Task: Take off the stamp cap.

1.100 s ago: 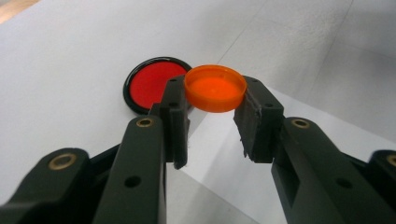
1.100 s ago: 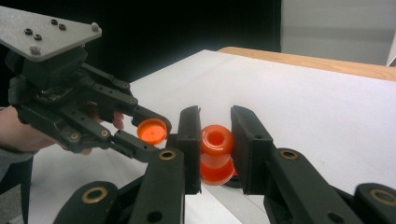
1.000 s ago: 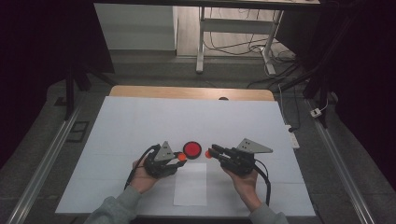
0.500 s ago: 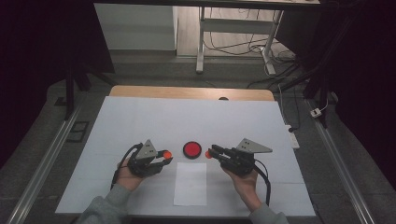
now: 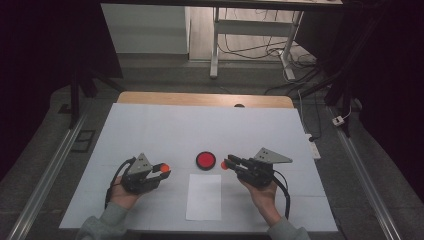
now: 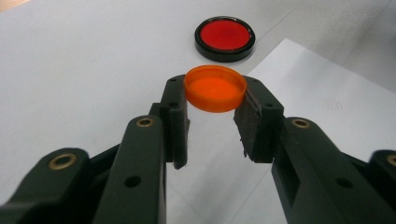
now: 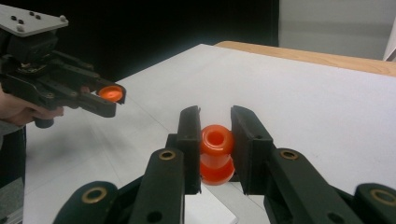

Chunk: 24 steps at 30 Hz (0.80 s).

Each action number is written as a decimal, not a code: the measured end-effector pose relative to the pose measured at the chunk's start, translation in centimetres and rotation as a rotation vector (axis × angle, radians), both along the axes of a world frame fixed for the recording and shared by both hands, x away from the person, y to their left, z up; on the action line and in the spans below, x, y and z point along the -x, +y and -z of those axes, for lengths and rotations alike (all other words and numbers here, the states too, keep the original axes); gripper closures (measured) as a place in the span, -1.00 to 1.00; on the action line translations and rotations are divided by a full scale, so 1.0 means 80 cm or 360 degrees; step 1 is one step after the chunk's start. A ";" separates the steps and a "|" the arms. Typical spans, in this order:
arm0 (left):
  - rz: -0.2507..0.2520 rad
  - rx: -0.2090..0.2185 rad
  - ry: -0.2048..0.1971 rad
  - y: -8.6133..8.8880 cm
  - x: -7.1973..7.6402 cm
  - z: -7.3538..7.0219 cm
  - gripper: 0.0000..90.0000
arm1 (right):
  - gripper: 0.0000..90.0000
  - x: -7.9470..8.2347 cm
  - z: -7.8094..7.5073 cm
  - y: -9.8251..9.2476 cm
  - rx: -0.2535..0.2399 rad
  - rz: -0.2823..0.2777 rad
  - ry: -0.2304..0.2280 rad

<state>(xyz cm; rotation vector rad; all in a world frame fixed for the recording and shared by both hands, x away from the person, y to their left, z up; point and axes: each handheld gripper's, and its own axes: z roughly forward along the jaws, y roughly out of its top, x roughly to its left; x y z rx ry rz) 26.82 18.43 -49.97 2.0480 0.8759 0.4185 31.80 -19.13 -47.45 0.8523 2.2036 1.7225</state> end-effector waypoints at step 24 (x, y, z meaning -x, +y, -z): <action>-0.0042 0.0011 0.0013 0.024 0.023 0.009 0.44 | 0.62 0.000 -0.003 -0.002 -0.0019 0.0010 -0.0022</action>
